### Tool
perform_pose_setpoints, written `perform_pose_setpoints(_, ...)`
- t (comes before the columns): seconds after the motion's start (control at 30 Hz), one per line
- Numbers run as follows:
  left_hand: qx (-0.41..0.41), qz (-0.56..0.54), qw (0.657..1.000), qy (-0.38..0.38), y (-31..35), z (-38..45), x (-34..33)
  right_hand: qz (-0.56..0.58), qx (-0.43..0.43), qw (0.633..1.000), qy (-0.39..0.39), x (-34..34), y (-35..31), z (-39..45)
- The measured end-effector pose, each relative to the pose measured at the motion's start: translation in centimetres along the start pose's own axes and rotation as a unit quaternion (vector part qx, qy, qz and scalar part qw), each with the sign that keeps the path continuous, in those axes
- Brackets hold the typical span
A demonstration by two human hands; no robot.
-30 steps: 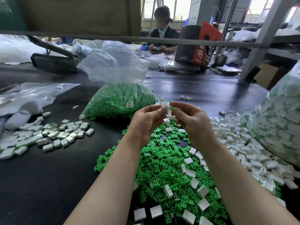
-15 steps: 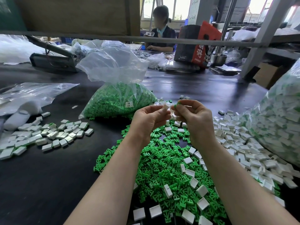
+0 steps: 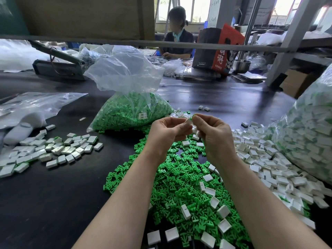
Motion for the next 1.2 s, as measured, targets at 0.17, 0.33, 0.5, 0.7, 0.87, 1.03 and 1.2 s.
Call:
perform_pose_setpoints(0.17,-0.037,0.042,0.998,0.015,0.4,0.2,0.6,-0.084,0.042,0.995,-0.036,0.0,-0.6,0.1)
perform_pose_setpoints(0.33,-0.073,0.097,0.992,0.022,0.7,0.4,1.0,-0.168,0.11,0.978,-0.052,-0.1,-1.4,0.0)
perform_pose_setpoints(0.5,-0.089,0.124,0.988,0.032,0.8,0.2,1.0,-0.221,0.14,0.962,-0.078,-0.6,-1.5,-0.4)
perform_pose_setpoints(0.7,-0.092,0.126,0.987,0.023,0.9,0.3,1.1,-0.303,0.196,0.929,-0.081,-0.6,-1.6,-0.2)
perform_pose_setpoints(0.87,-0.082,0.139,0.987,-0.012,0.3,0.5,1.1,-0.364,0.197,0.899,-0.142,-1.1,-0.7,-0.2)
perform_pose_setpoints(1.03,-0.044,0.214,0.973,-0.076,-0.9,0.5,0.8,-0.298,0.146,0.925,-0.184,-1.5,0.0,-0.2)
perform_pose_setpoints(1.2,-0.038,0.247,0.959,-0.135,-1.6,-0.1,-0.1,-0.258,0.09,0.939,-0.208,-1.5,1.4,-0.3)
Point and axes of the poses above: each hand's wrist, its own z-axis towards the middle knuckle, its own x-axis out of the back of the hand, y = z × x, the point moved 7 cm from there along z, towards the middle knuckle, and after that the axes turned 7 degrees about y, right-handed, at the moved point
